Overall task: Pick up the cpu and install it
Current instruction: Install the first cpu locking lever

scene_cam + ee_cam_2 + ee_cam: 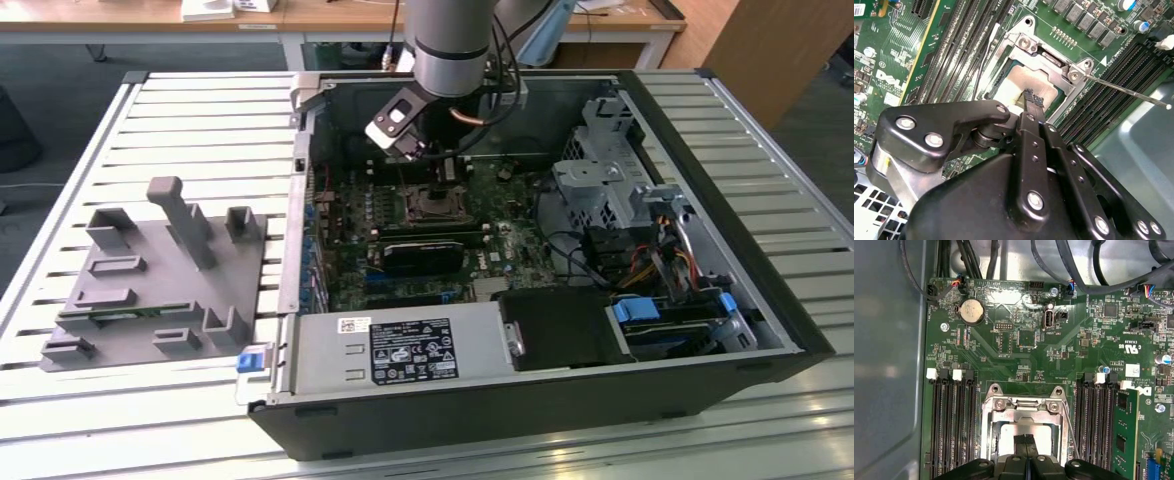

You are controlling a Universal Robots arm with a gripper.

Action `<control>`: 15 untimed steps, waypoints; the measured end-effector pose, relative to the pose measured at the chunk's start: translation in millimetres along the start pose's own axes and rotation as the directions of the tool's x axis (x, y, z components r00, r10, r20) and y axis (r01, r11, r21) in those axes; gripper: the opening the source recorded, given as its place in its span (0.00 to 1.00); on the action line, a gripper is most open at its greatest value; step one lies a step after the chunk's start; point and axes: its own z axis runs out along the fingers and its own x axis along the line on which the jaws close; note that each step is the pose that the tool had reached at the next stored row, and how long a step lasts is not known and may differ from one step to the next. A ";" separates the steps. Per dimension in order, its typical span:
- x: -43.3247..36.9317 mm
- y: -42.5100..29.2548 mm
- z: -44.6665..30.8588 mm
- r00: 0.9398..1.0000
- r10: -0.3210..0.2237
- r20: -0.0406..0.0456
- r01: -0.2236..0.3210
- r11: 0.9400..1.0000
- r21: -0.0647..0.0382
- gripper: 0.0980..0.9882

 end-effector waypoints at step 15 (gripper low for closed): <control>-0.1 0.0 -5.6 1.000 0.000 0.000 0.000 1.000 0.000 0.01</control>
